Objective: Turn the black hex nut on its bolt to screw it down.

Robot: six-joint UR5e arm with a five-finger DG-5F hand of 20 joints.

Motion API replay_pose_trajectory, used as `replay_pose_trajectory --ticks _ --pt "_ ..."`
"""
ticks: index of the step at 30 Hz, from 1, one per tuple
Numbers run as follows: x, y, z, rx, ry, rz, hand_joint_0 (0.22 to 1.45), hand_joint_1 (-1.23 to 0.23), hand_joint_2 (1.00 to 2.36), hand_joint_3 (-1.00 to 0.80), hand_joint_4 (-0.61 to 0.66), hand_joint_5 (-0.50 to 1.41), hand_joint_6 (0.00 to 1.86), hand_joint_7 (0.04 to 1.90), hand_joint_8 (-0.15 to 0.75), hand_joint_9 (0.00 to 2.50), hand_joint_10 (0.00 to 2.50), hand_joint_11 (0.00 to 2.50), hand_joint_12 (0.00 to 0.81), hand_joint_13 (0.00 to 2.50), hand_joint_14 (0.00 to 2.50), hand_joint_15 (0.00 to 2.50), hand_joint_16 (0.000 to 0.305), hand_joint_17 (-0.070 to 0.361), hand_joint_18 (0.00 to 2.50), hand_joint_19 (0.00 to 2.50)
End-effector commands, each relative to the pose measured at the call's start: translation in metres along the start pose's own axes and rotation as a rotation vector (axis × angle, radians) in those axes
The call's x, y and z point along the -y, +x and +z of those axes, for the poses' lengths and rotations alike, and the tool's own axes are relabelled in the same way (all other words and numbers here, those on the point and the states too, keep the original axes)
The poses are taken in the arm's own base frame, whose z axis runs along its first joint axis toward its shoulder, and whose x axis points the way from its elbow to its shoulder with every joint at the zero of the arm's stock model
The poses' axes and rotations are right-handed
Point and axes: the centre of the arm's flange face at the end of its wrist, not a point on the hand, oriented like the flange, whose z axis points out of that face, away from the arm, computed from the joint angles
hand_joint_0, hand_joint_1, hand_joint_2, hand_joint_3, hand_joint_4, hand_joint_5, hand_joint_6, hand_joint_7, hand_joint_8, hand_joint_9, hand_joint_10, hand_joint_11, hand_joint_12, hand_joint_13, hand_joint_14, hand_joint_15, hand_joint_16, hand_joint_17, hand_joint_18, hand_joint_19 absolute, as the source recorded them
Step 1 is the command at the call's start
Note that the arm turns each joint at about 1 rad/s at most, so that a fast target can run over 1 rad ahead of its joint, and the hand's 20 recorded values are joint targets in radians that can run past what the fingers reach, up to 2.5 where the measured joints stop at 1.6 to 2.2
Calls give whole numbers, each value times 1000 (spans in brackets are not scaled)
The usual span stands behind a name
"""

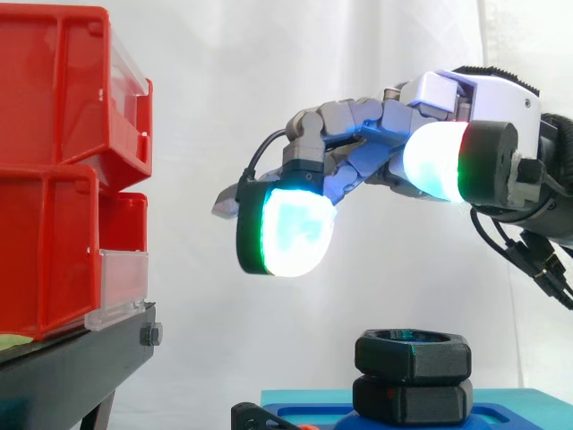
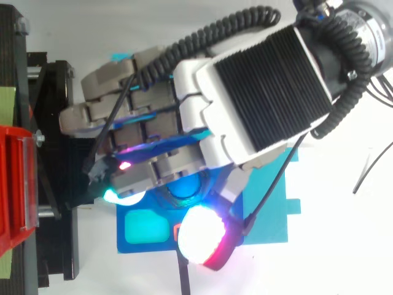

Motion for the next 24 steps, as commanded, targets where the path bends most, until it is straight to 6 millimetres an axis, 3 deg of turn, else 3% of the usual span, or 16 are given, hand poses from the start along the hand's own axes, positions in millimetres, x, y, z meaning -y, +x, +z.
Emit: replay_pose_trajectory --ticks 1,10,21,24 --pt "-13 5 9 -23 11 13 487 -169 1000 -500 241 -19 507 1050 284 883 4 88 336 537 0 0 53 119 385 516" --pt "-39 31 14 -67 34 40 489 -173 1000 -500 247 -12 506 973 249 848 0 0 322 523 0 0 52 116 384 515" --pt "-47 39 15 -72 35 46 487 -171 1000 -500 7 20 509 1217 284 877 6 96 332 525 0 0 52 117 383 517" --pt "-47 39 15 -72 33 46 486 -171 1000 -500 15 18 509 1239 283 883 4 111 333 526 0 0 52 117 387 517"
